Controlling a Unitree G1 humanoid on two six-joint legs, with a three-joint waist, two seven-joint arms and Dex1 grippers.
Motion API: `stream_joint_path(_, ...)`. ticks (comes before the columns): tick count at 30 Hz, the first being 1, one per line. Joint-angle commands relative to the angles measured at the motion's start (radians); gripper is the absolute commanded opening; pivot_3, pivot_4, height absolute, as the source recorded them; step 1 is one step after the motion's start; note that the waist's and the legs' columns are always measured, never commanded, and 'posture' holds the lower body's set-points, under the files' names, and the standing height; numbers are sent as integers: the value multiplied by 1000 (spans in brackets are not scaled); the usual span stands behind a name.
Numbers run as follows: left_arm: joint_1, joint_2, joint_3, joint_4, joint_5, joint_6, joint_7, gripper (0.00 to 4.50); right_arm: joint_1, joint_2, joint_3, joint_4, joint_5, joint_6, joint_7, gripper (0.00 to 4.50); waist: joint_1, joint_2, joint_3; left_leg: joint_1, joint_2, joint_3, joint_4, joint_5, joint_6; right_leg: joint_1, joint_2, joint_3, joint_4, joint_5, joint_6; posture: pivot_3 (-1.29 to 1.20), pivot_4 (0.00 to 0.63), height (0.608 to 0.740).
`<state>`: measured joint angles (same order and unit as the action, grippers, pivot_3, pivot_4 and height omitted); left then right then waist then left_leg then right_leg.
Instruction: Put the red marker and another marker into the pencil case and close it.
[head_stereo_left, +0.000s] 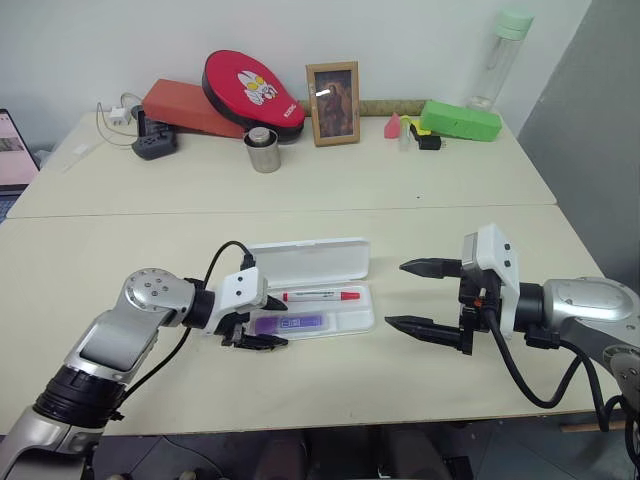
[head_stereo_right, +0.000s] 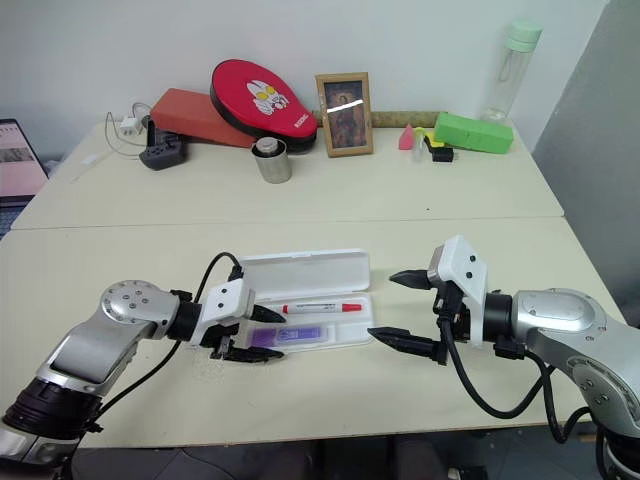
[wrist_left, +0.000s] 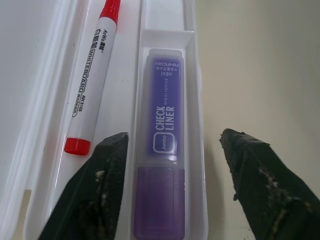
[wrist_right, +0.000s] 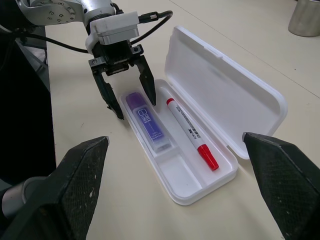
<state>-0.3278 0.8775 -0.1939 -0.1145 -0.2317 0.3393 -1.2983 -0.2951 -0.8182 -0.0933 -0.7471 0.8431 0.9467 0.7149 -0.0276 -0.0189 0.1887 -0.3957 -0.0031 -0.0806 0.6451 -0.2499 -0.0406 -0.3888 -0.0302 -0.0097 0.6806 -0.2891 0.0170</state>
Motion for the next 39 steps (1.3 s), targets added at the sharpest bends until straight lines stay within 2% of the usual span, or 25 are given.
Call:
stream_joint_path(1,-11,-10,13,-34,-17,3,5,3921,-1,-12,-10,-22,5,-18,-7,4500,0,0,0,0,0,0,0,0,0,0,0,0,0,0,0,0,150,740)
stream_joint_path(3,-15,-22,21,-45,-33,11,9,4373,9,-12,-23,-9,-3,-14,-22,4500,0,0,0,0,0,0,0,0,0,0,0,0,0,0,0,0,150,740)
stream_joint_path(4,-18,-29,26,-53,-42,19,13,4456,15,-8,-34,4,-11,-4,-47,4500,0,0,0,0,0,0,0,0,0,0,0,0,0,0,0,0,150,740)
stream_joint_path(9,-46,-143,76,-115,-150,69,82,4456,45,33,-97,100,-66,110,-258,4500,4,-1,-1,0,0,0,1,0,0,1,-1,0,0,0,0,0,150,740)
stream_joint_path(13,-78,-304,88,-181,-239,101,195,4456,66,168,-214,158,-187,282,-571,4500,4,-1,-1,0,0,0,1,0,0,1,-2,1,1,1,1,0,150,740)
stream_joint_path(15,-99,-366,80,-187,-245,99,237,4456,80,231,-283,138,-215,333,-651,4500,7,-1,-1,-1,-1,-1,1,0,0,1,-3,2,0,1,1,0,150,740)
stream_joint_path(19,-155,-487,38,-147,-212,64,316,4456,159,245,-271,90,-274,360,-688,4500,12,1,-2,-1,-2,0,1,0,0,1,-3,2,1,1,1,0,150,740)
stream_joint_path(24,-209,-571,-9,-96,-208,49,320,4456,161,244,-249,178,-325,334,-673,4500,0,2,-2,2,-4,3,1,0,0,2,-1,3,1,1,2,0,150,740)
stream_joint_path(33,-234,-590,-50,-43,-186,9,283,4456,179,281,-202,291,-390,238,-630,4500,-2,2,-3,2,-3,3,1,0,0,2,2,3,1,1,1,0,150,740)
stream_joint_path(36,-235,-601,-45,-38,-180,-7,294,4500,171,284,-199,310,-402,217,-618,4043,-2,2,-3,3,-3,3,1,0,0,2,2,3,1,1,1,0,150,740)
stream_joint_path(39,-235,-610,-41,-35,-175,-13,308,4500,162,281,-197,317,-411,206,-605,3287,-2,2,-3,3,-3,3,1,0,0,2,2,4,1,1,1,0,150,740)
